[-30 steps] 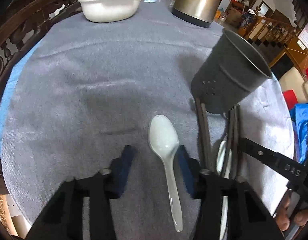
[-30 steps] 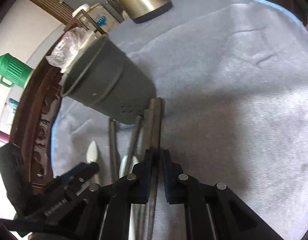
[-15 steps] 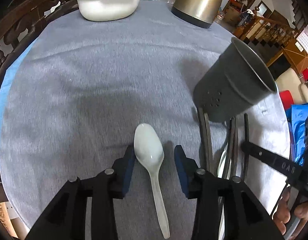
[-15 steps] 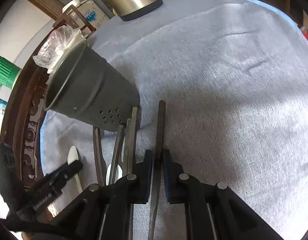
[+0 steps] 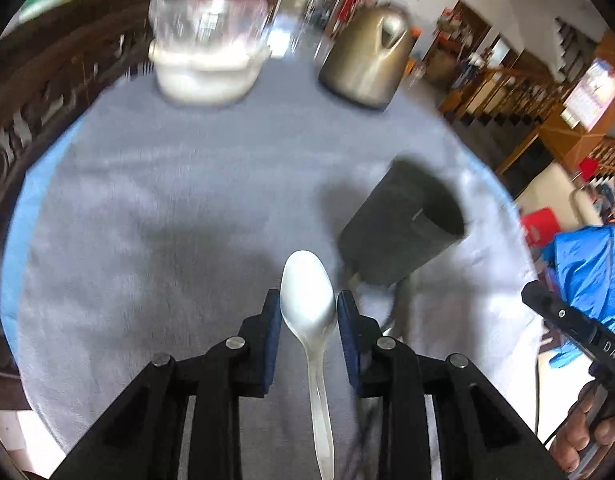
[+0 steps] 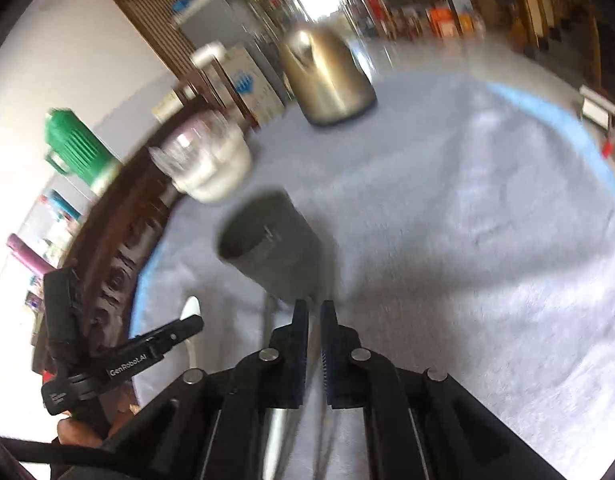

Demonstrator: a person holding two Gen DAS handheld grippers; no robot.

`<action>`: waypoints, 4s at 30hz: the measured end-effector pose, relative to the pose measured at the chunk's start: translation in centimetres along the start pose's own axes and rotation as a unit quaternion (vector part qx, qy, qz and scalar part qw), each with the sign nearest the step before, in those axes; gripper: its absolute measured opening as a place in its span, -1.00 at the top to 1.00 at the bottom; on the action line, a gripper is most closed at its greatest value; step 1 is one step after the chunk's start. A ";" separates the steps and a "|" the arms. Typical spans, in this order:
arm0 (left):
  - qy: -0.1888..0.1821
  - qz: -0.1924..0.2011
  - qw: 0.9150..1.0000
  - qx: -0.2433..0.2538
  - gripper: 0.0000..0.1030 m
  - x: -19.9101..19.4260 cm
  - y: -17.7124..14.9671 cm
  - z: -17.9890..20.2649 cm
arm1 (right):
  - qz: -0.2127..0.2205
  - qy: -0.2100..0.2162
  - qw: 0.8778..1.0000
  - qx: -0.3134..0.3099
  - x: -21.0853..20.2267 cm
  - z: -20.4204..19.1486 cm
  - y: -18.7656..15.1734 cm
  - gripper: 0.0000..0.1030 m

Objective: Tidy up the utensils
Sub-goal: 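Lift the chopstick with the right tool while the left tool lifts the spoon into the cup, then grasp another chopstick with the right tool while the left tool grasps a chopstick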

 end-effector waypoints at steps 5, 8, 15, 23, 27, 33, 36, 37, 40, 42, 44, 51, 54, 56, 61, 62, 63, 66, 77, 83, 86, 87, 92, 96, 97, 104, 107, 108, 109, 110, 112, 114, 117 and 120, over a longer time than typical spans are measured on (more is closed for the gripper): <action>-0.017 0.071 0.997 0.011 0.43 -3.4 3.9 2.8 | 0.083 0.009 0.996 -0.027 -4.6 -2.7 2.3 0.89; -0.015 0.095 0.995 0.014 0.43 -4.5 5.4 3.2 | 0.067 -0.013 0.997 -0.026 -3.9 -3.0 3.2 0.86; 0.004 0.083 0.996 0.017 0.43 -4.0 2.7 2.3 | -0.070 -0.061 0.994 0.059 1.9 3.1 0.4 0.30; 0.009 0.069 0.997 0.025 0.43 -3.2 0.7 2.4 | -0.146 -0.093 0.983 0.051 7.5 3.5 -2.3 0.21; 0.005 0.080 0.996 0.028 0.43 -3.8 1.2 2.5 | -0.141 -0.144 0.979 0.013 8.9 3.3 -2.5 0.75; -0.002 0.109 0.994 0.031 0.43 -4.7 2.9 2.6 | -0.117 -0.137 0.984 -0.010 6.7 2.8 -1.8 0.89; -0.016 0.141 0.990 0.025 0.43 -5.4 4.4 3.0 | -0.061 -0.098 0.993 -0.008 2.9 1.6 0.3 0.89; -0.024 0.150 0.988 0.022 0.43 -5.7 5.0 3.2 | -0.035 -0.080 0.996 -0.009 1.3 1.0 1.1 0.89; -0.040 0.182 0.982 0.011 0.42 -6.3 6.7 3.9 | 0.050 -0.047 0.998 -0.018 -3.3 -1.0 3.4 0.89; -0.044 0.207 0.977 0.007 0.42 -6.7 7.8 4.3 | 0.098 -0.020 0.995 -0.014 -5.1 -2.1 5.0 0.89; -0.043 0.234 0.971 0.003 0.42 -6.8 9.0 5.0 | 0.148 -0.005 0.989 -0.016 -6.9 -3.1 6.3 0.89; -0.022 0.314 0.949 -0.006 0.42 -5.0 11.0 6.4 | 0.286 0.033 0.958 -0.005 -9.3 -6.5 9.4 0.88; -0.018 0.304 0.952 -0.006 0.42 -2.3 11.1 6.2 | 0.322 0.024 0.946 -0.015 -8.2 -7.6 10.0 0.88; -0.015 0.288 0.957 -0.006 0.42 -0.5 10.8 5.8 | 0.336 0.011 0.941 -0.035 -6.1 -8.4 10.2 0.88; -0.016 0.248 0.969 -0.002 0.42 2.1 9.4 4.8 | 0.304 -0.009 0.951 -0.064 -0.6 -9.2 10.3 0.88; -0.016 0.244 0.970 0.000 0.42 2.0 9.0 4.6 | 0.283 -0.006 0.957 -0.066 0.4 -9.1 10.2 0.88; -0.017 0.244 0.970 0.001 0.42 1.8 8.7 4.4 | 0.266 -0.002 0.961 -0.068 0.8 -8.9 10.1 0.88; -0.012 0.252 0.968 0.007 0.39 0.3 7.7 3.6 | 0.220 0.016 0.974 -0.060 1.1 -7.5 8.9 0.80; 0.017 0.121 0.992 0.038 0.01 -1.2 -1.2 0.5 | 0.122 0.044 0.992 0.007 -3.2 -1.0 2.5 -0.41; -0.003 0.018 0.999 0.029 0.01 1.2 -7.2 0.5 | 0.009 0.042 0.999 0.024 -0.1 1.6 -3.6 0.27; -0.018 -0.014 0.999 0.041 0.01 1.9 -9.5 1.7 | -0.029 0.041 0.998 0.042 1.9 2.9 -5.7 0.27; -0.024 -0.023 0.998 0.048 0.01 2.0 -10.5 2.3 | -0.042 0.046 0.997 0.048 2.5 3.2 -6.1 0.27; -0.034 -0.039 0.996 0.072 0.00 2.3 -13.4 3.6 | -0.083 0.059 0.993 0.058 5.1 3.3 -7.3 0.28; -0.029 -0.042 0.995 0.089 0.01 2.5 -13.6 3.9 | -0.098 0.059 0.991 0.071 6.7 2.9 -7.2 0.38; -0.035 -0.042 0.995 0.088 0.02 2.5 -13.4 4.1 | -0.102 0.056 0.991 0.071 7.3 2.5 -7.1 0.41; -0.009 -0.033 0.997 0.073 0.62 2.8 -12.8 2.5 | -0.117 0.008 0.992 0.046 9.4 1.0 -7.1 0.65; 0.004 -0.028 0.998 0.052 0.63 2.5 -12.4 1.0 | -0.114 -0.015 0.993 0.032 8.8 1.4 -7.1 0.73; 0.006 -0.026 0.999 0.047 0.63 2.3 -12.3 0.4 | -0.113 -0.029 0.993 0.031 8.5 1.9 -7.1 0.73; 0.009 -0.023 0.999 0.041 0.64 2.1 -12.2 -0.2 | -0.109 -0.032 0.993 0.038 8.0 2.5 -7.0 0.74; 0.012 -0.019 0.999 0.035 0.64 1.8 -12.3 -0.6 | -0.108 -0.036 0.993 0.042 7.7 3.0 -6.9 0.74; 0.004 -0.012 1.000 0.027 0.65 1.4 -11.9 -1.3 | -0.101 -0.046 0.992 0.054 6.8 4.3 -6.7 0.74; -0.005 -0.010 0.999 0.030 0.65 1.2 -11.3 -1.1 | -0.100 -0.040 0.992 0.063 6.2 4.8 -6.4 0.73; -0.009 -0.008 0.999 0.043 0.58 1.3 -10.5 -0.2 | -0.087 -0.048 0.992 0.073 5.8 4.8 -5.5 0.70; -0.011 -0.020 0.997 0.070 0.42 2.4 -9.7 0.9 | -0.106 -0.038 0.989 0.095 6.5 5.3 -4.9 0.70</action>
Point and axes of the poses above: each gripper's, at about its wrist camera, not at the fingertips, and x roughly the way its jaws point, z to its right, y to its top, the point moved 3 cm from there along x, roughly the way its jaws point, and after that the axes turned 3 degrees about x, right-handed, at the moved point
